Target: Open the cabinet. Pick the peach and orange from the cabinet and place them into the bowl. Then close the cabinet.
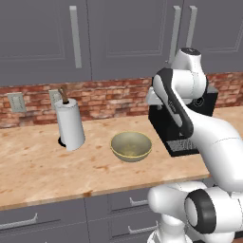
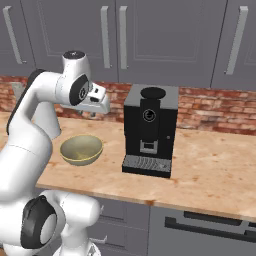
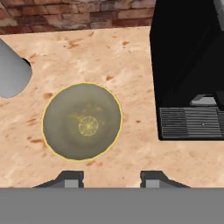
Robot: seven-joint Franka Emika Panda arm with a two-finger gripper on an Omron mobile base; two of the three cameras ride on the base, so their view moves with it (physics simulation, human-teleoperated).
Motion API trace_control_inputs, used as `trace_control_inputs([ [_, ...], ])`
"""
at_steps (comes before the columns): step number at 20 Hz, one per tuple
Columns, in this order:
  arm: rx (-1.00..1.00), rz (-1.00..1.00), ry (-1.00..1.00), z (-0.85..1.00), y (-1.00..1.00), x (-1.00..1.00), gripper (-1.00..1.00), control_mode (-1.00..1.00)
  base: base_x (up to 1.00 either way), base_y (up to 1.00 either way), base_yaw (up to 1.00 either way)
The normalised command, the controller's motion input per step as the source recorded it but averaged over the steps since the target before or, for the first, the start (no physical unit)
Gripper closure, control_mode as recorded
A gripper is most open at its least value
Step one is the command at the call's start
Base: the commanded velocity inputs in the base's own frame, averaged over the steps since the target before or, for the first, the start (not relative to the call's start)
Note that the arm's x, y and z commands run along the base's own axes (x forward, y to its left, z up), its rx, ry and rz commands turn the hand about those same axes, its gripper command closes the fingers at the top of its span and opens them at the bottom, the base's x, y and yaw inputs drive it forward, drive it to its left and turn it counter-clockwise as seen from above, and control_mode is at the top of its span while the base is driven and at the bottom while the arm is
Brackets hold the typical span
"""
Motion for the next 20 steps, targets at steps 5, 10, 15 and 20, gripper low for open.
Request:
trace_control_inputs([
  [5, 0.00, 0.00, 0.01, -0.01, 0.00, -0.05, -1.00, -1.00, 0.00, 0.00, 0.00],
  [10, 0.00, 0.00, -0.32, 0.08, 0.00, -0.55, -1.00, -1.00, 0.00, 0.00, 0.00],
  [15, 0.00, 0.00, -0.29, 0.22, 0.00, -0.42, -1.00, -1.00, 0.00, 0.00, 0.00],
  [20, 0.00, 0.00, -0.28, 0.24, 0.00, -0.39, -1.00, -1.00, 0.00, 0.00, 0.00],
])
